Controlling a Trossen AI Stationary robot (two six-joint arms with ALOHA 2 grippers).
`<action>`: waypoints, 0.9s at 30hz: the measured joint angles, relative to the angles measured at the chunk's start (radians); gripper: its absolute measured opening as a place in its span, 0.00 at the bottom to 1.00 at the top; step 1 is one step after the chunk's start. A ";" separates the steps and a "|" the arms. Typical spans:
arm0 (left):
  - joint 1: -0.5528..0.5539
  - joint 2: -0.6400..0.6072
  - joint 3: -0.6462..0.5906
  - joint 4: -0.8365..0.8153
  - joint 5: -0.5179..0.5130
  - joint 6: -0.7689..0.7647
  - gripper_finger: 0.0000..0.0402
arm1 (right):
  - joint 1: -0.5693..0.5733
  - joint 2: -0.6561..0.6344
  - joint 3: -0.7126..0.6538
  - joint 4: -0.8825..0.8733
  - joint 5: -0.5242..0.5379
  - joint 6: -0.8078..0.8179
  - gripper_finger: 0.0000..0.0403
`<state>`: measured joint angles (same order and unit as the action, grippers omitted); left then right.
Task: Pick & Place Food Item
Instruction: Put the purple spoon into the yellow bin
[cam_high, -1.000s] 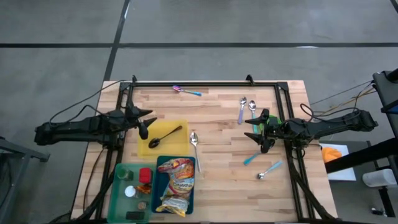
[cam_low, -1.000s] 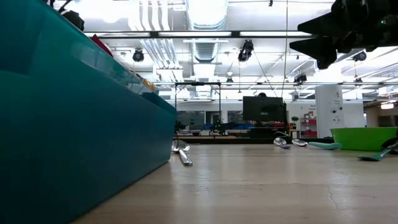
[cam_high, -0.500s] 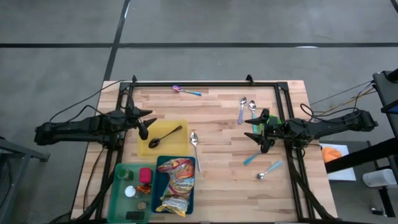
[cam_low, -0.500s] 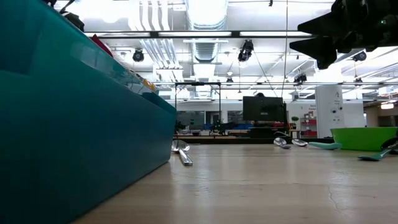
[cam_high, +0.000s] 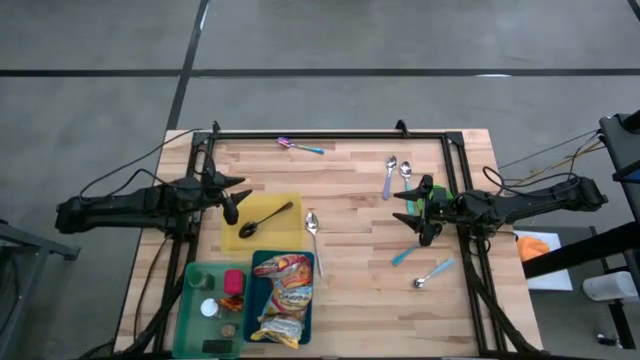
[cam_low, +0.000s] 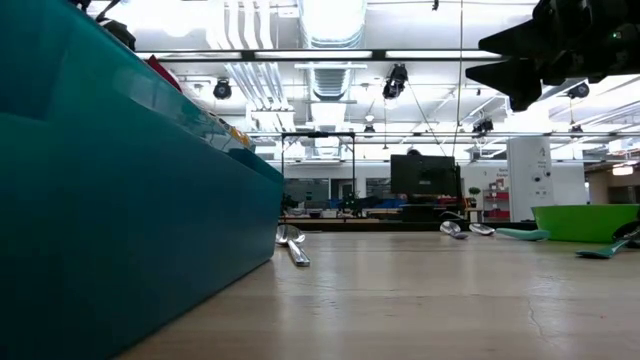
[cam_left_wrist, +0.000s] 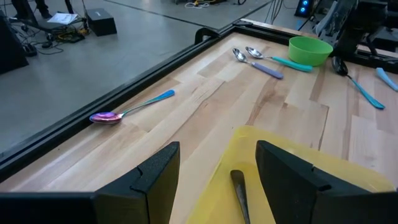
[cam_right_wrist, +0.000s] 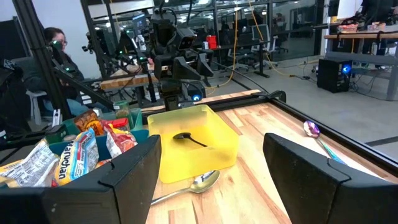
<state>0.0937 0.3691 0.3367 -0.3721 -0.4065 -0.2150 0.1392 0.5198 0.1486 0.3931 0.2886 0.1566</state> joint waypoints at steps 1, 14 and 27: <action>0.000 0.000 0.000 0.000 0.000 0.000 0.53 | 0.000 0.000 0.000 0.000 -0.003 0.000 0.70; 0.000 0.000 0.000 0.000 0.000 0.000 0.53 | 0.000 0.000 0.001 0.000 -0.006 0.000 0.70; 0.000 0.000 0.000 0.000 0.000 0.000 0.53 | -0.004 0.004 0.020 0.031 0.055 -0.102 0.70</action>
<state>0.0937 0.3691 0.3367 -0.3725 -0.4065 -0.2150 0.1350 0.5237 0.1690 0.4244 0.3439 0.0546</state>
